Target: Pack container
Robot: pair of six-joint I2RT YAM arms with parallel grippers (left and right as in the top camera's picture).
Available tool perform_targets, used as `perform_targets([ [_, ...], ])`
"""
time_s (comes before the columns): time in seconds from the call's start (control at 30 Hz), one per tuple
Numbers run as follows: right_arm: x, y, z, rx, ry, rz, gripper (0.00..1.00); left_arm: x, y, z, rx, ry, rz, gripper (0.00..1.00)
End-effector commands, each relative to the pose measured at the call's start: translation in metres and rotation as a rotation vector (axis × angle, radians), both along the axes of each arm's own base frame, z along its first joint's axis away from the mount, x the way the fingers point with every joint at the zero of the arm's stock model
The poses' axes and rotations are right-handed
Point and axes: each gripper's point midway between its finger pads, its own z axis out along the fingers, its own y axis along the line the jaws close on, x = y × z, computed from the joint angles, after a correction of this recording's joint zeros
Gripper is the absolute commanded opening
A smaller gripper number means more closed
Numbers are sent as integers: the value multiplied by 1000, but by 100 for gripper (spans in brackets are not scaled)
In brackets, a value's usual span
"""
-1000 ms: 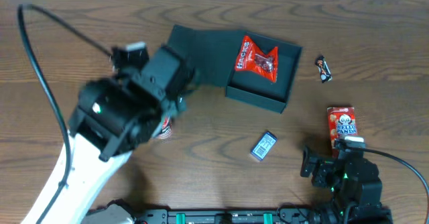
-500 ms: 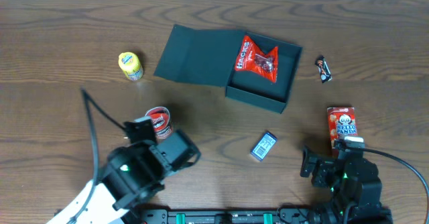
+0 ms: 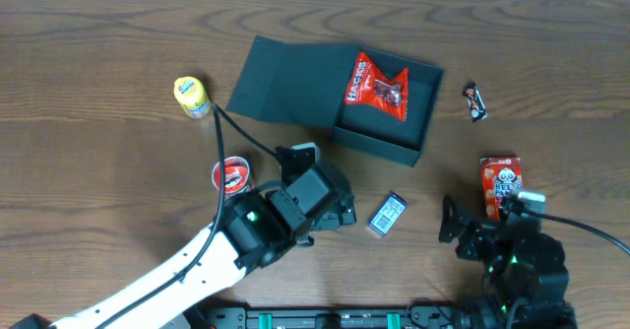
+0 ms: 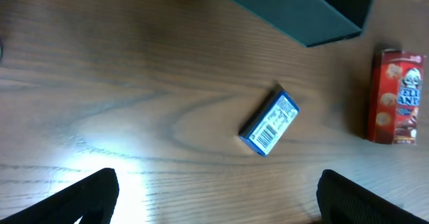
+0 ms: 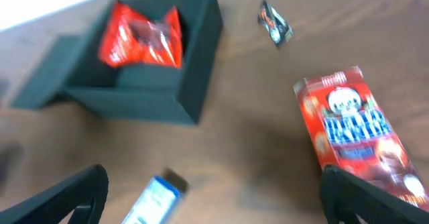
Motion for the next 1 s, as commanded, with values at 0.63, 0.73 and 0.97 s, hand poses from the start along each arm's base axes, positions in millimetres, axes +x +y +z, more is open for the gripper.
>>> perform_targets([
  [0.63, 156, 1, 39, -137, 353, 115, 99, 43, 26, -71, 132, 154, 43, 95],
  [0.73, 182, -3, 24, -129, 456, 173, 99, 46, 27, -80, 148, 169, 52, 95],
  [0.97, 222, -39, -14, -83, 663, 117, 99, 51, 35, -84, 158, 182, 79, 95],
])
